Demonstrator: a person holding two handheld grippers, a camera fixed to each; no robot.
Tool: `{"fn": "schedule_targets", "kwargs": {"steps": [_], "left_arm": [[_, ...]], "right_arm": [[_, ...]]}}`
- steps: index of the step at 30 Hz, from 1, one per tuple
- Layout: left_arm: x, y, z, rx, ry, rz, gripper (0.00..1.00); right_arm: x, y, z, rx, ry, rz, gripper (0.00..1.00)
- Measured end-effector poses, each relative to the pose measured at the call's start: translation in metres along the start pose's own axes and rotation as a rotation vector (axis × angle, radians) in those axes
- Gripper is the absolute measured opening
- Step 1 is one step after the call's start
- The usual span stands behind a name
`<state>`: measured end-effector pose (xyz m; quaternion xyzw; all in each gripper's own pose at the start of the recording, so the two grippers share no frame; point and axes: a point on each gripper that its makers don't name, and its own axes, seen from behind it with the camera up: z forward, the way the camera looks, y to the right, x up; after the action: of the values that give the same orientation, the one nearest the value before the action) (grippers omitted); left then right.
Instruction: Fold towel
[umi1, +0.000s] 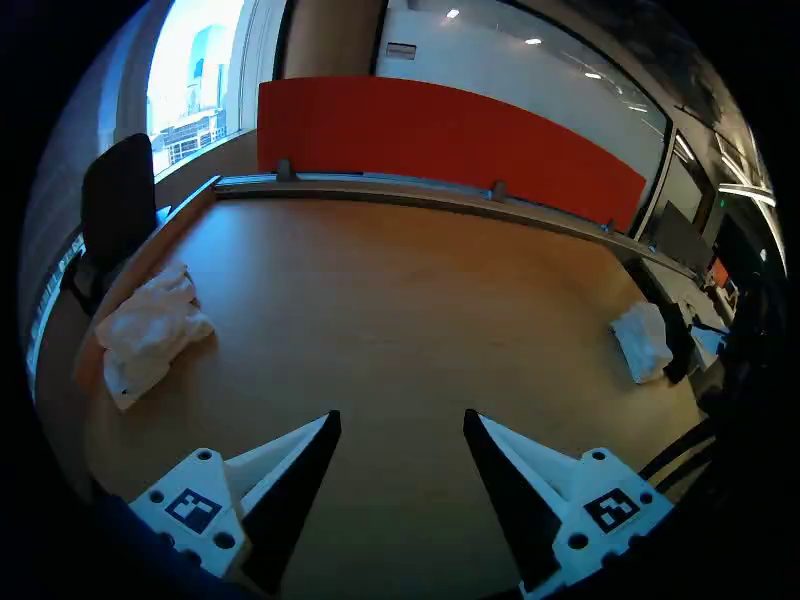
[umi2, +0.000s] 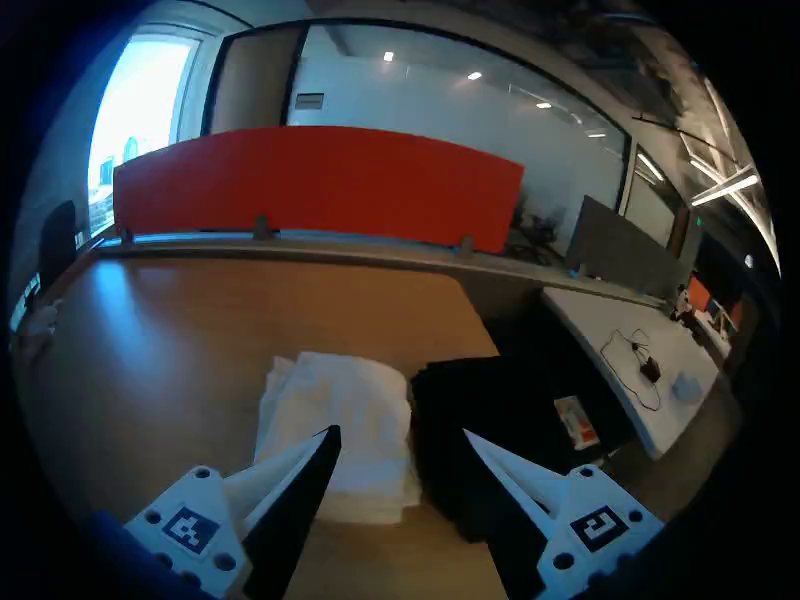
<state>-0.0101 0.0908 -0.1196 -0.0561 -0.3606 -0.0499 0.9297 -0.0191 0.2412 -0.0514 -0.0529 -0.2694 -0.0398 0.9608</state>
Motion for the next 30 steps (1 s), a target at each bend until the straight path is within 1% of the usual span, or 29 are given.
{"fn": "schedule_targets", "kwargs": {"steps": [6,14,18,21,24,27,30], "left_arm": [[0.002,0.0,0.0,-0.001,0.005,0.005,0.91],[0.008,-0.001,0.001,0.003,0.025,0.004,0.91],[0.014,-0.002,0.002,0.006,0.044,0.004,0.91],[0.02,-0.002,0.002,0.003,0.061,0.004,0.91],[0.027,-0.001,0.003,0.004,0.083,0.006,0.91],[0.037,-0.002,0.003,0.005,0.117,0.011,0.91],[0.053,-0.004,0.004,0.013,0.166,0.017,0.91]], "right_arm": [[0.013,-0.004,-0.005,-0.005,0.056,0.033,0.84],[0.035,-0.006,-0.011,-0.018,0.131,0.096,0.84],[0.054,-0.008,-0.02,-0.021,0.195,0.118,0.87],[0.069,-0.008,-0.027,-0.026,0.243,0.126,0.9],[0.077,-0.008,-0.03,-0.037,0.273,0.13,0.9],[0.081,-0.01,-0.031,-0.037,0.281,0.133,0.9],[0.085,-0.012,-0.031,-0.035,0.282,0.135,0.9]]}}
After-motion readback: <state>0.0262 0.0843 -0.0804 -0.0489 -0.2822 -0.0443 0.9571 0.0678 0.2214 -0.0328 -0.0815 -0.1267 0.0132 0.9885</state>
